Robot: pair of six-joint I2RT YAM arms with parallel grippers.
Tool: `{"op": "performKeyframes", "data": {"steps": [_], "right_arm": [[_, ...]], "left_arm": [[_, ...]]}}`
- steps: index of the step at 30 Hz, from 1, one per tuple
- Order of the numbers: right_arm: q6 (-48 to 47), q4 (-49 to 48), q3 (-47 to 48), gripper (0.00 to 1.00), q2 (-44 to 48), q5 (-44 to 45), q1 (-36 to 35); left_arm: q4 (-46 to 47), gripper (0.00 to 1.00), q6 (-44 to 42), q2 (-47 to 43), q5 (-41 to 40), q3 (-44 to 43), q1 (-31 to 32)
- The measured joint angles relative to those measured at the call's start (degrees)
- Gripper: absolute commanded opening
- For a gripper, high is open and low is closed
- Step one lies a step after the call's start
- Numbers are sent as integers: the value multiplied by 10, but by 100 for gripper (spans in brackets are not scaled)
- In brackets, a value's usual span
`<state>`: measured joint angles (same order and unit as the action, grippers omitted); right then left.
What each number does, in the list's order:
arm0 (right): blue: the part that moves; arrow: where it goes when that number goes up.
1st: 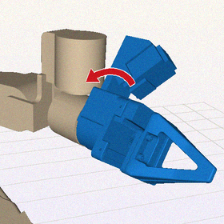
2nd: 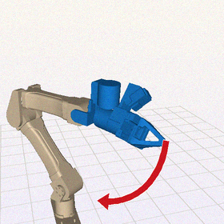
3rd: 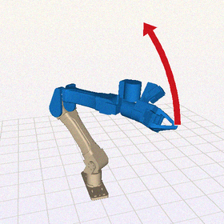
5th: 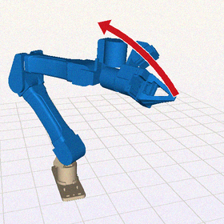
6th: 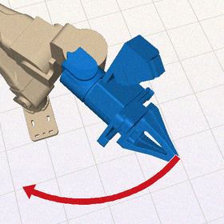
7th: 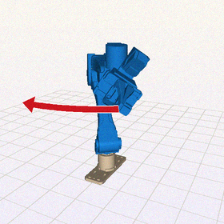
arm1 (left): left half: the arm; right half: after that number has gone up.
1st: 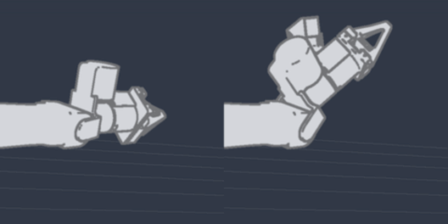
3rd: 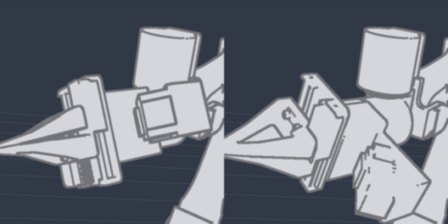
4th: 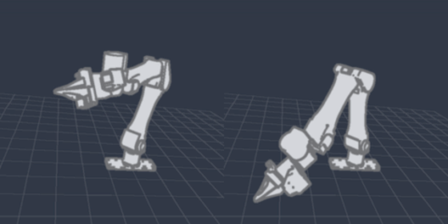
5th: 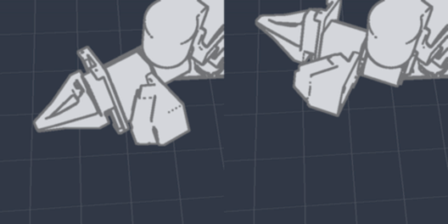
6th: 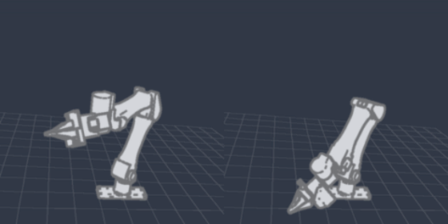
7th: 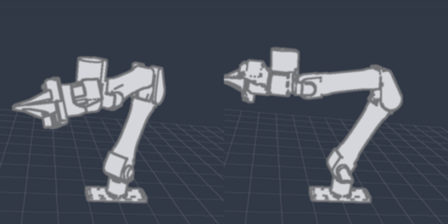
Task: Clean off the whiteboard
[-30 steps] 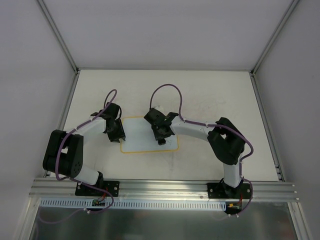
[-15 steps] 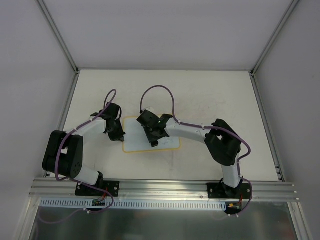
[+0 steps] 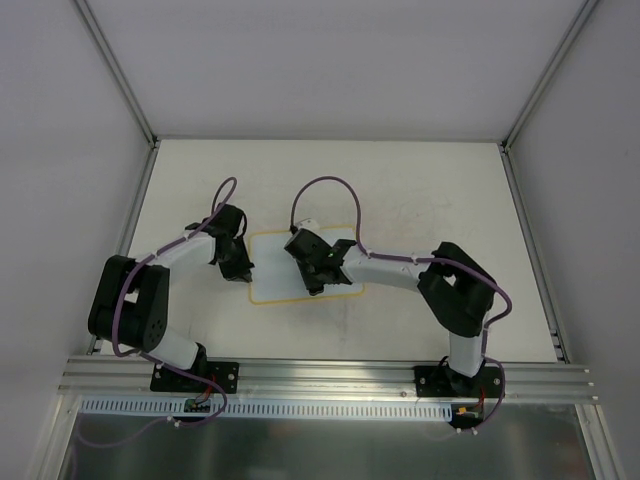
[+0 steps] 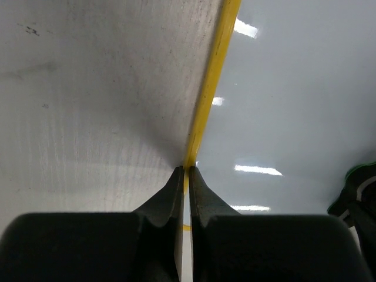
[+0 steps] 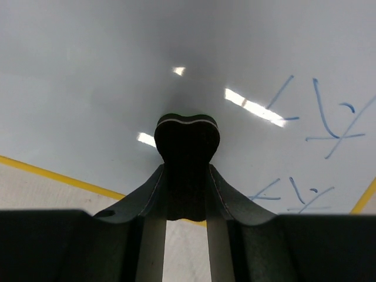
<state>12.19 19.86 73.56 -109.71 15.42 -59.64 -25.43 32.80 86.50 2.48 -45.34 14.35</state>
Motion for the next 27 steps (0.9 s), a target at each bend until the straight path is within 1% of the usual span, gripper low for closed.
{"op": "performKeyframes", "data": {"steps": [6, 10, 12, 15, 18, 22, 27], "right_arm": [[28, -35, -98, 0, 70, 8, 45], [55, -37, -149, 0, 113, 4, 98], [64, -33, -160, 0, 124, 2, 128], [67, -30, -158, 0, 124, 0, 148], [56, -20, -143, 0, 113, 0, 141], [23, 7, -78, 0, 65, 8, 114], [-9, 9, -7, 0, 10, 2, 68]], "left_arm": [[-2, 0, 7, 10, 3, -9, 7], [-2, 0, 8, 13, 6, -11, 7], [0, 0, 9, 14, 8, -11, 7], [1, 0, 9, 15, 13, -12, 7], [0, 0, 8, 16, 14, -14, 7], [-6, 0, 7, 17, 2, -19, 6], [-14, 0, 6, 20, -10, -25, 6]]}}
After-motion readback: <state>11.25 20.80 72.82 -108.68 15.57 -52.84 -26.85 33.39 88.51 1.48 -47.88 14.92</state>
